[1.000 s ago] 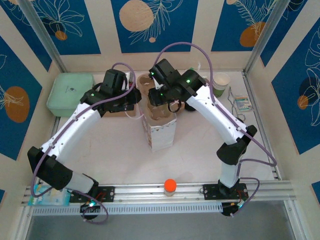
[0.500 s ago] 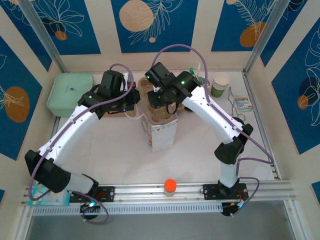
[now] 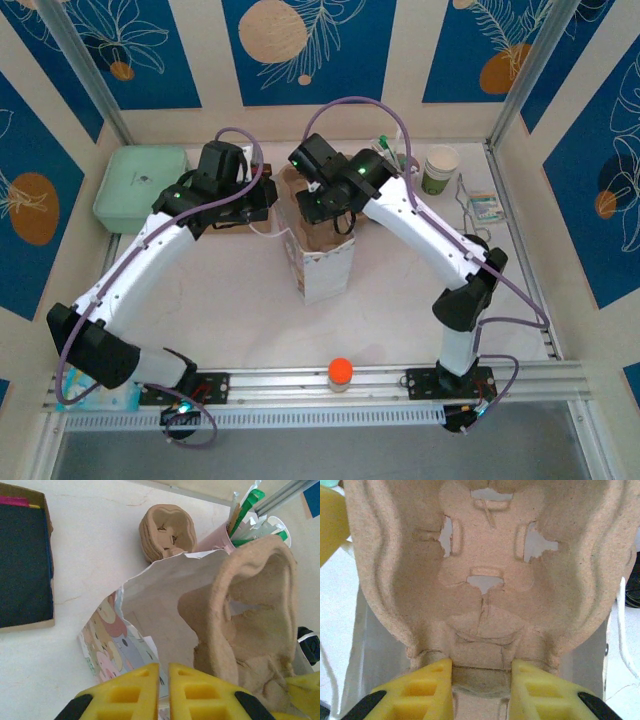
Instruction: Pack the takeout coffee
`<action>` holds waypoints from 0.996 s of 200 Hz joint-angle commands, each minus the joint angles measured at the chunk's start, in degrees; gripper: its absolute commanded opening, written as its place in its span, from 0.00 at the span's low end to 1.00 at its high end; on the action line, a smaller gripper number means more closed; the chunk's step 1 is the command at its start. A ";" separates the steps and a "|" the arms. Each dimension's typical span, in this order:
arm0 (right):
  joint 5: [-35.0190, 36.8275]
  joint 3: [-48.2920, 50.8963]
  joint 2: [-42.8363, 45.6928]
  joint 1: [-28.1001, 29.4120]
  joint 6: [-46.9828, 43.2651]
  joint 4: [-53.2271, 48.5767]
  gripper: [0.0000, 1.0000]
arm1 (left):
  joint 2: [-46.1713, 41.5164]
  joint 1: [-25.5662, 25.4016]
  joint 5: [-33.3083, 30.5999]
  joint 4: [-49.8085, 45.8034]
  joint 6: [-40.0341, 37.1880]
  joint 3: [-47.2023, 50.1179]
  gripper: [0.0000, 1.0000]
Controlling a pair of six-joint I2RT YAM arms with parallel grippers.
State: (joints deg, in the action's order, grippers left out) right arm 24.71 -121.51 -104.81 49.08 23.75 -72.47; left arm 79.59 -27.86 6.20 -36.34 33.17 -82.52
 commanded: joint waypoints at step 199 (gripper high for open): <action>-3.03 3.83 -0.63 0.57 -0.51 -1.35 0.27 | -2.83 0.87 1.45 1.54 1.57 0.87 0.13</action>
State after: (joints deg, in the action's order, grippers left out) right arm 23.33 -117.95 -104.62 49.34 23.73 -72.77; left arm 78.50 -27.75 6.63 -35.53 34.24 -82.00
